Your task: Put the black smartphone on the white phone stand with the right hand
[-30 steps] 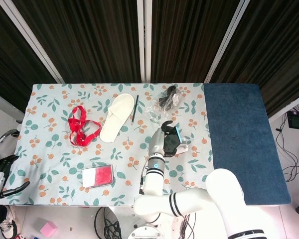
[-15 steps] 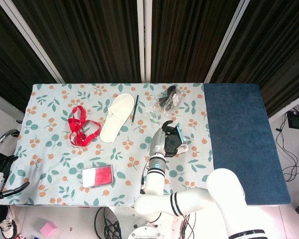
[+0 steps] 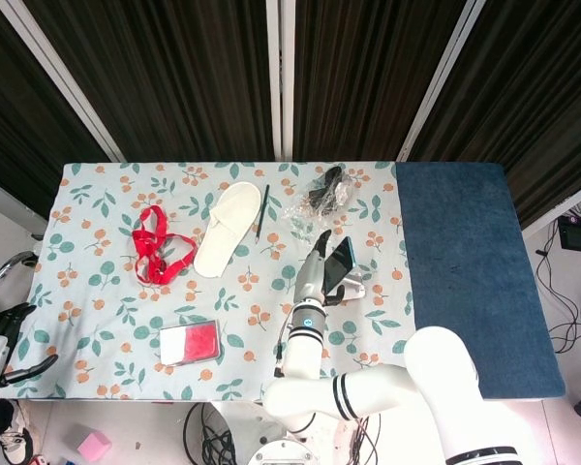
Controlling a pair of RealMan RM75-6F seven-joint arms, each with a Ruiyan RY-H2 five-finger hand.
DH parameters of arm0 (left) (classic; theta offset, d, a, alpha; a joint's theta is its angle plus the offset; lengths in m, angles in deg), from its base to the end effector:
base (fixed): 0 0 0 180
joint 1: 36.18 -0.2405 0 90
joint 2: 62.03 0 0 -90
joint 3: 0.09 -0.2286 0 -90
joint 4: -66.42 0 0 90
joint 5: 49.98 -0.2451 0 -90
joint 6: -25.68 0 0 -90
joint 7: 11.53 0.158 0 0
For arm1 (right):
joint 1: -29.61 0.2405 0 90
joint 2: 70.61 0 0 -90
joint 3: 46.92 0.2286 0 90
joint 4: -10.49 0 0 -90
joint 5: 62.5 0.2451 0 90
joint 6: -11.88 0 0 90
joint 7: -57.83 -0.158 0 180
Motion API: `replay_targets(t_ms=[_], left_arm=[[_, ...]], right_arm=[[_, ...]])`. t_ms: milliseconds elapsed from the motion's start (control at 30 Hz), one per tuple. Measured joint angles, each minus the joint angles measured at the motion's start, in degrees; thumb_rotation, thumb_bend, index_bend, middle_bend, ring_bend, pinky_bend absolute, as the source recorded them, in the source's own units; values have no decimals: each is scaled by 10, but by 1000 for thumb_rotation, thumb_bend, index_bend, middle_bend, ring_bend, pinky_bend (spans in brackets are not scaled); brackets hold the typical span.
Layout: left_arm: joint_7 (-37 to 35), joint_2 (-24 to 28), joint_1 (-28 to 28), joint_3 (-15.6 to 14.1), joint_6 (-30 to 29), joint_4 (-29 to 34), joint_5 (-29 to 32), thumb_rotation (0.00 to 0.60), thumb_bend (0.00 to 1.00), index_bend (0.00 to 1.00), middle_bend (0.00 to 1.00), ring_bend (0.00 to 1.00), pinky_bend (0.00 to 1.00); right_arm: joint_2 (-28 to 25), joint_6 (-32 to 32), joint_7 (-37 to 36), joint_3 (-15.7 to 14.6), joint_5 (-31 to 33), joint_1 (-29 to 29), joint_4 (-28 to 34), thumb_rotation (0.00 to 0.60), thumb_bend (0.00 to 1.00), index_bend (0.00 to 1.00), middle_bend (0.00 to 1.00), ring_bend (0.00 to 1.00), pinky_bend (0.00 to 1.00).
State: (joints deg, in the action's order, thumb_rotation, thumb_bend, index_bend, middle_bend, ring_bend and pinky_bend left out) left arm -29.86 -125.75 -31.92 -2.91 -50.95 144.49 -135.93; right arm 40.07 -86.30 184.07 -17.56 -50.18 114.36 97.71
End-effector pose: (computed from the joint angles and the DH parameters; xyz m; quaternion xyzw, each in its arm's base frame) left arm -0.3794 0.1684 0.1207 -0.5982 -0.4827 -0.3232 0.5520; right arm 0.0490 -0.3006 -0.0885 0.7979 -0.0641 -0.1794 0.5719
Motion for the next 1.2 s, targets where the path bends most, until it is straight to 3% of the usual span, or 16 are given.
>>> replay_targets(t_ms=[467, 1200], left_arm=[[2, 1, 0, 0, -1, 2, -1, 117, 0, 89, 56, 72, 223], [13, 3, 4, 1, 2, 13, -2, 117, 0, 89, 56, 72, 223]], right_arm=[[-8, -3, -5, 5, 0, -2, 14, 600, 272, 0, 0, 0, 0], [-55, -46, -13, 32, 32, -1, 97, 600, 244, 0, 0, 0, 0]])
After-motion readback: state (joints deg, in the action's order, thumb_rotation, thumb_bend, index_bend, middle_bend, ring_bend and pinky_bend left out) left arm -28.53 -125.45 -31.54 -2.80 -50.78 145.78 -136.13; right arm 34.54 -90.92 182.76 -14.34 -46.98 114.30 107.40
